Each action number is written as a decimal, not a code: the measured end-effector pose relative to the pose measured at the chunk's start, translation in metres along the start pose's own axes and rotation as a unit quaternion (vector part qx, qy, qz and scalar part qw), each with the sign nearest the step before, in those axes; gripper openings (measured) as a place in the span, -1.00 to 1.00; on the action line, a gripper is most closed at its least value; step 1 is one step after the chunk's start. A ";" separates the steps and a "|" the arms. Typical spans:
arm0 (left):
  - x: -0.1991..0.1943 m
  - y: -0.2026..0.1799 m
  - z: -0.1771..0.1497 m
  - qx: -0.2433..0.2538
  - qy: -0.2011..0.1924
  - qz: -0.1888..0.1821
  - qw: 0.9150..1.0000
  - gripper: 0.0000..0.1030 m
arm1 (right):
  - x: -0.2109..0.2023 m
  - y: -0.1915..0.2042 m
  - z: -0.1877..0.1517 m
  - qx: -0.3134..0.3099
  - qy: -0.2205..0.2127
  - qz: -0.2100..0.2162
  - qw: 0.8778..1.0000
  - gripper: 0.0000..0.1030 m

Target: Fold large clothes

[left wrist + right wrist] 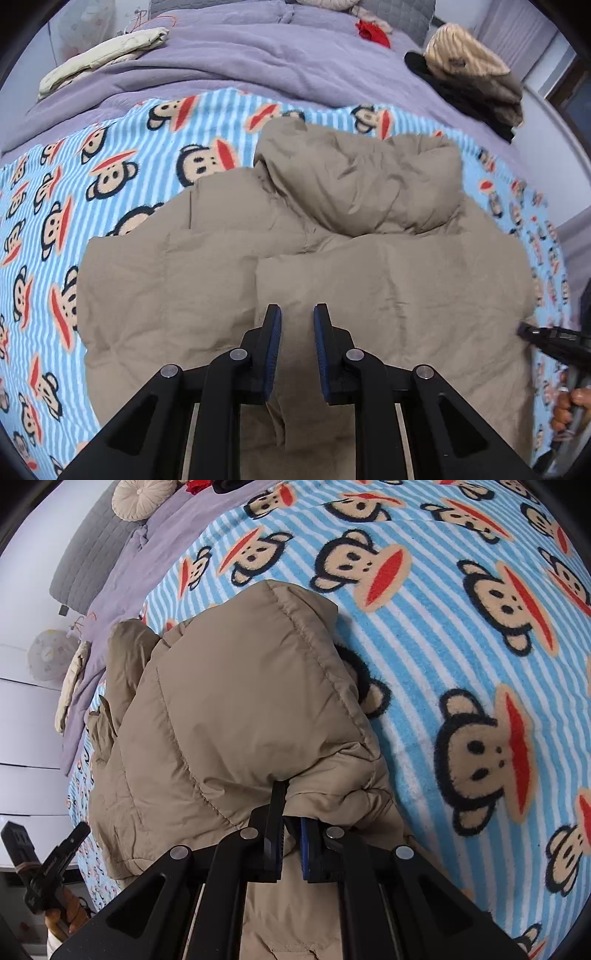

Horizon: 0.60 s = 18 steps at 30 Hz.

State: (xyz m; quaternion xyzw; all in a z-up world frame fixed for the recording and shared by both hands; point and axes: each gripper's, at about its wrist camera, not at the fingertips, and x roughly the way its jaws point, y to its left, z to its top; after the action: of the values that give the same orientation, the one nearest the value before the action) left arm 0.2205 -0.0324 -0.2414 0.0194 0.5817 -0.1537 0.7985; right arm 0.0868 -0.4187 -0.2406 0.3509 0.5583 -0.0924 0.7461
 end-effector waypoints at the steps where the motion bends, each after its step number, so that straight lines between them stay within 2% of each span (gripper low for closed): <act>1: 0.015 -0.001 0.000 -0.004 0.017 0.004 1.000 -0.61 | -0.003 0.002 -0.001 -0.005 0.006 -0.002 1.000 -0.84; 3: 0.030 0.004 -0.006 -0.020 0.028 -0.007 0.999 -0.61 | -0.014 0.006 -0.005 -0.023 0.028 -0.003 0.999 -0.78; 5: 0.030 0.007 -0.009 -0.020 0.022 -0.011 0.999 -0.61 | -0.036 0.010 -0.010 -0.043 0.031 0.018 0.998 -0.60; 6: 0.030 0.007 -0.009 -0.019 0.022 -0.010 1.000 -0.61 | -0.049 0.011 -0.012 -0.052 0.020 0.036 0.998 -0.26; 7: 0.029 0.007 -0.007 -0.019 0.024 -0.009 1.000 -0.61 | -0.063 0.011 -0.012 -0.057 -0.001 0.054 0.997 0.17; 8: 0.029 0.007 -0.006 -0.018 0.025 -0.007 0.999 -0.61 | -0.078 0.009 -0.010 -0.057 -0.032 0.064 0.996 0.27; 9: 0.029 0.008 -0.005 -0.017 0.026 -0.006 0.999 -0.61 | -0.088 0.006 -0.005 -0.051 -0.059 0.068 0.995 0.28; 11: 0.029 0.008 -0.004 -0.016 0.026 -0.003 1.000 -0.61 | -0.090 -0.001 0.010 -0.024 -0.066 0.087 0.994 0.15; 12: 0.029 0.008 -0.003 -0.016 0.025 -0.002 1.000 -0.61 | -0.085 -0.003 0.017 -0.012 -0.058 0.103 0.993 -0.33; 13: 0.028 0.009 -0.003 -0.015 0.024 -0.001 1.000 -0.61 | -0.077 -0.002 0.022 -0.009 -0.046 0.110 0.993 -0.62; 15: 0.031 0.005 -0.008 -0.013 0.023 0.001 1.000 -0.61 | -0.055 0.007 0.024 -0.032 -0.017 0.088 0.995 -0.64; 18: 0.034 0.005 -0.007 -0.015 0.025 -0.001 1.000 -0.61 | -0.022 0.009 0.015 -0.064 0.020 0.014 0.998 -0.70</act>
State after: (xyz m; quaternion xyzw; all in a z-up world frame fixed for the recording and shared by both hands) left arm 0.2243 -0.0340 -0.2763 0.0108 0.6033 -0.1454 0.7841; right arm 0.0952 -0.4268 -0.2150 0.3119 0.5727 -0.0392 0.7571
